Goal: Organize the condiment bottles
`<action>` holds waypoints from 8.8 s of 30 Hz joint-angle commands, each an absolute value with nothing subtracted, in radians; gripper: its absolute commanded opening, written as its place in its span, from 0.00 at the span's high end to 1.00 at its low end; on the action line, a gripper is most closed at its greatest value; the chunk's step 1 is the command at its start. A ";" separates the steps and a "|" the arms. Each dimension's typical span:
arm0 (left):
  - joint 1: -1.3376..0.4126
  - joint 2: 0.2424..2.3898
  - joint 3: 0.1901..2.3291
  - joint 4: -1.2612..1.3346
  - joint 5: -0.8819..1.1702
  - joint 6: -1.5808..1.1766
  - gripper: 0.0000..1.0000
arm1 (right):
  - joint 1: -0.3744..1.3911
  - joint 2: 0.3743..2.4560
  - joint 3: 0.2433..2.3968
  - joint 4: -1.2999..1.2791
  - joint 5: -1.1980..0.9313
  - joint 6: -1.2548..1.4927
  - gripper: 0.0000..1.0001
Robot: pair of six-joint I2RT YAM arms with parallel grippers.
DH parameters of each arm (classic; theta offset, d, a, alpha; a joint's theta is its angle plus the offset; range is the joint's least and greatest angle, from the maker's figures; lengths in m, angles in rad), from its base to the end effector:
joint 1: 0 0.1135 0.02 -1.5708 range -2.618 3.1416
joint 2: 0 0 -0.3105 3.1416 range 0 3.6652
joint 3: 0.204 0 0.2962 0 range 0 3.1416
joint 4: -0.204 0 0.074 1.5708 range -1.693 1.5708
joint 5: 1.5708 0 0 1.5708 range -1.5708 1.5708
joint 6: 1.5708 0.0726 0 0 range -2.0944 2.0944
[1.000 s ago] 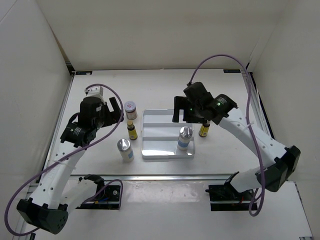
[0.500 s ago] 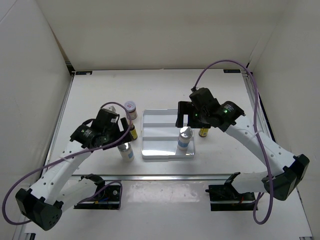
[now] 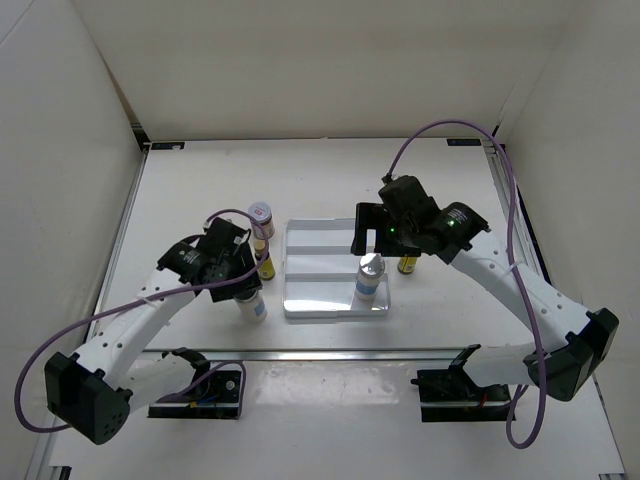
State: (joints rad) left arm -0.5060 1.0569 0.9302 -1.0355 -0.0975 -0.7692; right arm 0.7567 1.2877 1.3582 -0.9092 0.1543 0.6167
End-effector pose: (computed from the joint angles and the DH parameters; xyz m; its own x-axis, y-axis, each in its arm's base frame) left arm 0.1965 -0.1008 0.2726 -0.8887 -0.2990 -0.3476 -0.2360 0.9483 -0.2122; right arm 0.2373 0.2087 0.3835 -0.7903 0.0398 -0.6114 -0.1797 0.9390 0.2933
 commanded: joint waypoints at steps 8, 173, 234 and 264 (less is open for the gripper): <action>-0.601 1.107 1.225 -1.126 -0.176 -0.755 0.89 | 0.758 1.281 1.335 -0.902 0.183 0.603 0.00; -0.626 1.598 1.525 -0.871 -0.136 -0.509 0.89 | 0.569 1.290 1.477 -1.015 0.341 0.428 0.01; -0.362 1.310 1.124 -0.603 -0.512 -0.278 0.00 | 0.412 1.805 1.854 -0.905 0.270 0.275 1.00; -0.362 1.356 1.143 -0.612 -0.469 -0.268 0.00 | 0.540 2.005 1.775 -0.865 0.155 0.305 0.13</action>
State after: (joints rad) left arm -0.3656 1.3502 1.1011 -0.6201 -0.5034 -0.2718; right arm 0.5426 2.0525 1.7630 -0.9020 0.1360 0.2928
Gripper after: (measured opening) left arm 0.998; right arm 0.724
